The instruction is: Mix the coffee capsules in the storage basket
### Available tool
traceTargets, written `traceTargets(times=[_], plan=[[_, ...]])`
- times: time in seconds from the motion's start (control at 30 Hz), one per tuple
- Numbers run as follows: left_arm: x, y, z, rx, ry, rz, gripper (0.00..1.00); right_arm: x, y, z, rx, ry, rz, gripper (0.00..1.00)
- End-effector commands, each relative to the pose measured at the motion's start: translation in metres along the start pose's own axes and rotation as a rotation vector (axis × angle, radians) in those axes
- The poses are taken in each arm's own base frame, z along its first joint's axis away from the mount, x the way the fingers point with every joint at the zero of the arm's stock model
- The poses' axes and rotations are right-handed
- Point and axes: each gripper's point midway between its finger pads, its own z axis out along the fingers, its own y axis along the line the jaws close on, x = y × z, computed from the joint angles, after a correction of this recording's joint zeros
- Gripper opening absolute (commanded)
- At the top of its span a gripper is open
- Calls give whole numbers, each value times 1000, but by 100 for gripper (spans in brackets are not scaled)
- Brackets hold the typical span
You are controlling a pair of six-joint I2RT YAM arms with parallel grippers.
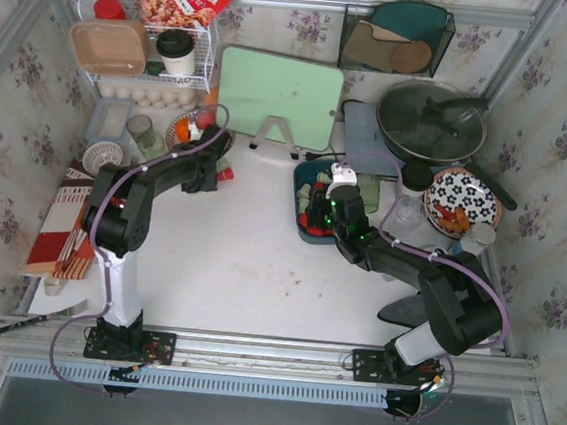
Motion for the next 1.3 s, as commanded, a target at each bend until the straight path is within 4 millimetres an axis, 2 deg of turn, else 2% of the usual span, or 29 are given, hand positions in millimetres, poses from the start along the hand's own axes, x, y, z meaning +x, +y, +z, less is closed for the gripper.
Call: traceTargets(times=[0.0,0.1,0.23,0.37,0.47,0.6,0.67,0.83,0.93,1.13,1.27], plan=[[-4,-17,-28,169,-46,-32,28,-11,5,-1,-23,-43,4,59],[-5,-34,-62,341,-124,-30,24,-11,5,-1,-25,-46,5,59],[-2,-42,-109,462,-257,10,23,-11,7,-1,-32,-48,9,59],[13,-46,-147,559,-401,71,21,-11,8,-1,-38,-48,11,60],[15,-49,-181,635,-573,117,19,-13,9,-1,-38,-42,15,60],[27,-61,-217,768,-720,216,19,-16,13,-3,-40,-44,-5,60],[37,-69,-228,834,-786,290,20,-18,19,-5,-53,-41,-15,60],[76,-94,-257,974,-1071,591,24,-27,45,-14,-140,-30,-42,59],[93,-104,-270,1022,-1156,733,24,-34,60,-21,-188,-26,-46,59],[114,-117,-292,1073,-1301,925,22,-47,88,-54,-317,-39,-17,59],[121,-123,-292,1074,-1339,992,22,-50,98,-79,-395,-35,3,59]])
